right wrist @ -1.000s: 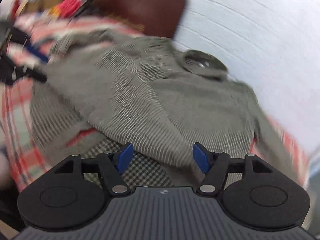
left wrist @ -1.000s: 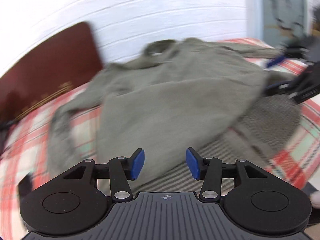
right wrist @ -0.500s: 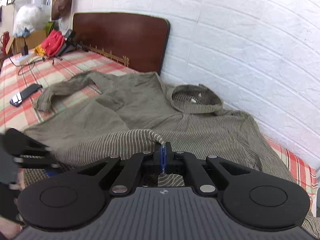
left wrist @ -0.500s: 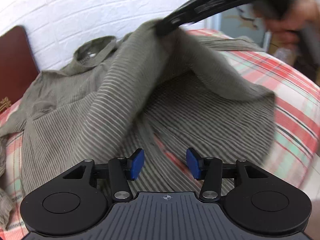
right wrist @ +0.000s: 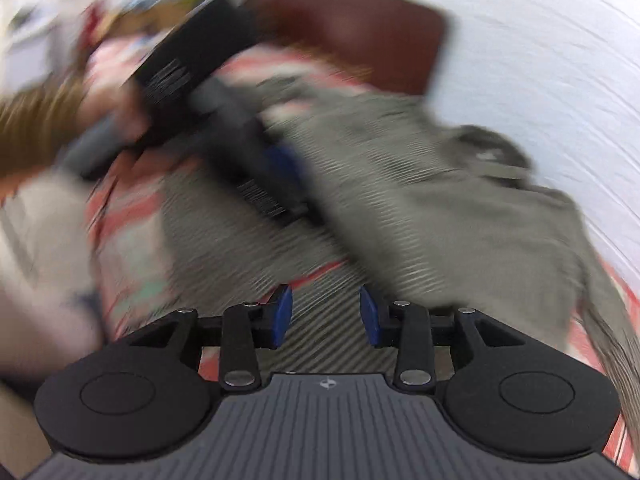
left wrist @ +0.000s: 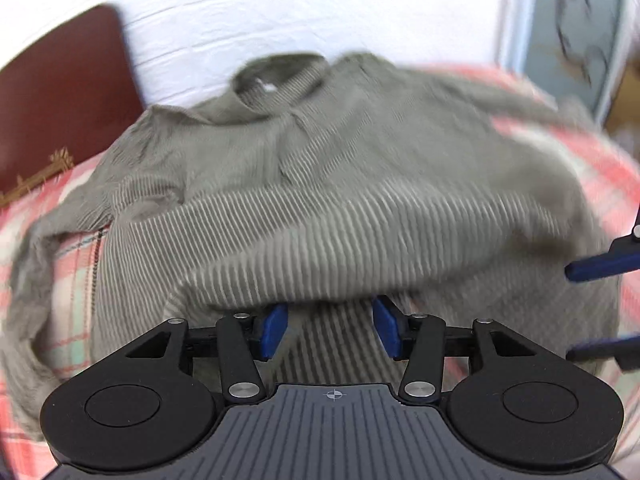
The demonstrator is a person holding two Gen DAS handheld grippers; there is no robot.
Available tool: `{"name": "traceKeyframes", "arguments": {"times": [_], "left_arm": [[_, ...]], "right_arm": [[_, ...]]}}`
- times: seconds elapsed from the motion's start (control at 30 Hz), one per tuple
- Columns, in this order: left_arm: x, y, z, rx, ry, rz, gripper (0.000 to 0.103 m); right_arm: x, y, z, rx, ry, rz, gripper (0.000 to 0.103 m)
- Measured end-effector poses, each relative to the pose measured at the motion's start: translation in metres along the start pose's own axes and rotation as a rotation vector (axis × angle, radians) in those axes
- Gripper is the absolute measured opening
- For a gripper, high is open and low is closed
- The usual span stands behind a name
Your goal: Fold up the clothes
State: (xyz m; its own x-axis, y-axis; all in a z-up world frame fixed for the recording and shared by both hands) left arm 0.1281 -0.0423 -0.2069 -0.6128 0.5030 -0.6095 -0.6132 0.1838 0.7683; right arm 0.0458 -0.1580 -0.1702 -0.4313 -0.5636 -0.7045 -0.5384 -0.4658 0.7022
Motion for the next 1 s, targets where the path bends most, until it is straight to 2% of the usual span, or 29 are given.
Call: {"name": "traceKeyframes", "arguments": {"times": [0.1,0.2,0.4,0.6,0.67,0.73,0.83,1.0], "left_arm": [[0.018,0.014,-0.027,0.007,-0.146,0.010,0.063],[0.036,0.034,-0.049,0.027,-0.286,-0.006,0.063],[0.075,0.056,-0.082,0.014,-0.562,0.009,0.060],[0.093,0.069,-0.109,0.032,-0.807,0.002,0.058],[0.096,0.063,-0.113,-0.010,-0.840,0.008,0.056],[0.094,0.052,-0.114,-0.102,-0.858,0.009,0.055],[0.088,0.038,-0.116,-0.191,-0.874,-0.003,0.058],[0.084,0.037,-0.120,-0.193,-0.870,-0.030,0.059]], "right_arm": [[0.019,-0.004,0.026,-0.019,0.155,0.058,0.041],[0.027,-0.003,0.034,-0.058,0.194,0.095,0.041],[0.037,-0.007,0.040,-0.063,0.199,0.140,0.041],[0.041,-0.004,0.044,-0.042,0.178,0.147,0.041],[0.043,-0.004,0.044,-0.038,0.177,0.146,0.041],[0.046,-0.007,0.043,-0.029,0.167,0.144,0.041],[0.044,-0.011,0.040,-0.008,0.142,0.136,0.041],[0.038,-0.018,0.036,0.046,0.128,0.112,0.041]]}}
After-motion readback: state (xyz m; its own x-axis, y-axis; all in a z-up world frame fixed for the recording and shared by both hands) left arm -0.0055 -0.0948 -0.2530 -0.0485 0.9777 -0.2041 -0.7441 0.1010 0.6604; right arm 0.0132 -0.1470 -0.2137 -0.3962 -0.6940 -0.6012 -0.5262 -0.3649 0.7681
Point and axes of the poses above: each gripper's, at about its wrist camera, not at the fingertips, and y roughly against the way its jaws point, z to its left, x to its underside, the point moved 6 cm from there along -y, roughly the way its jaws point, and after that the axes turned 9 degrees about -y, right-handed, at the moved point
